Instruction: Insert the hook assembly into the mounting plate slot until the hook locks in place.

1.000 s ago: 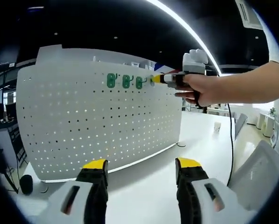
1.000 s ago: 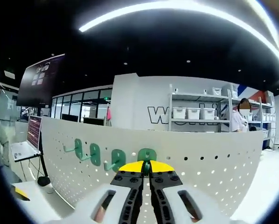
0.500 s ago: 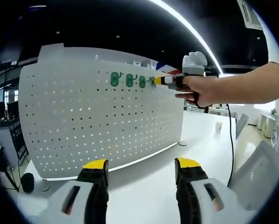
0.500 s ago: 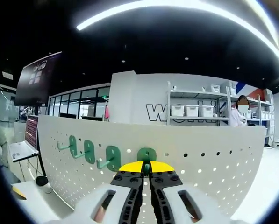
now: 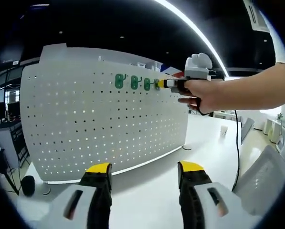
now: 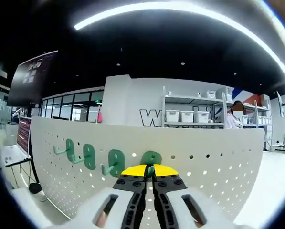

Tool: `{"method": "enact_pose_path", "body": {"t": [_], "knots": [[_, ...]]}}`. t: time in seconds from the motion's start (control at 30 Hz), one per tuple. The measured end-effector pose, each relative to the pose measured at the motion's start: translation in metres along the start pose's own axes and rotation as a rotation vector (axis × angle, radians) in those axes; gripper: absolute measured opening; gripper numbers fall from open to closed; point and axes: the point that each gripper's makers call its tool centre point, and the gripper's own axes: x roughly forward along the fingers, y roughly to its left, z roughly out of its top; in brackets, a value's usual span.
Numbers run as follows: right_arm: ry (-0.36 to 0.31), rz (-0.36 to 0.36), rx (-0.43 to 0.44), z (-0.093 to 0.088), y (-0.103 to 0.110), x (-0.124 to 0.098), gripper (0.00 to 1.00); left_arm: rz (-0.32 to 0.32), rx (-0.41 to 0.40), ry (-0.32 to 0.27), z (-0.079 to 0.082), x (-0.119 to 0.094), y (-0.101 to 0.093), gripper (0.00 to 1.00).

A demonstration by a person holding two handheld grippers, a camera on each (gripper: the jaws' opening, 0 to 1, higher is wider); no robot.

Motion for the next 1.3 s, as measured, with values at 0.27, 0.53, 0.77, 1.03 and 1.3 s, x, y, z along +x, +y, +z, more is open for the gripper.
{"method": "enact_pose_path", "body": {"t": [0.27, 0.53, 0.77, 1.03, 1.3], "knots": [[-0.009, 0.021, -0.042, 0.0035, -0.0037, -0.0005, 0.01, 0.008, -0.016, -0.001, -0.003, -0.001, 0.0022, 0.56], [-0.022, 0.018, -0.092, 0.002, -0.0038, 0.0007, 0.01, 0.003, -0.01, -0.005, -0.0012, -0.0017, 0.0018, 0.55], [-0.082, 0.0, -0.072, 0.001, -0.0036, 0.001, 0.01, 0.006, -0.018, -0.009, 0.0, -0.002, 0.0024, 0.54], [-0.106, -0.009, -0.01, 0.0021, -0.0036, 0.0006, 0.01, 0.004, -0.019, -0.004, 0.0001, -0.0027, 0.0029, 0.54], [-0.127, -0.01, 0.003, 0.0029, -0.0041, -0.0011, 0.01, 0.006, -0.024, 0.003, -0.0031, -0.0037, 0.0037, 0.53]]}}
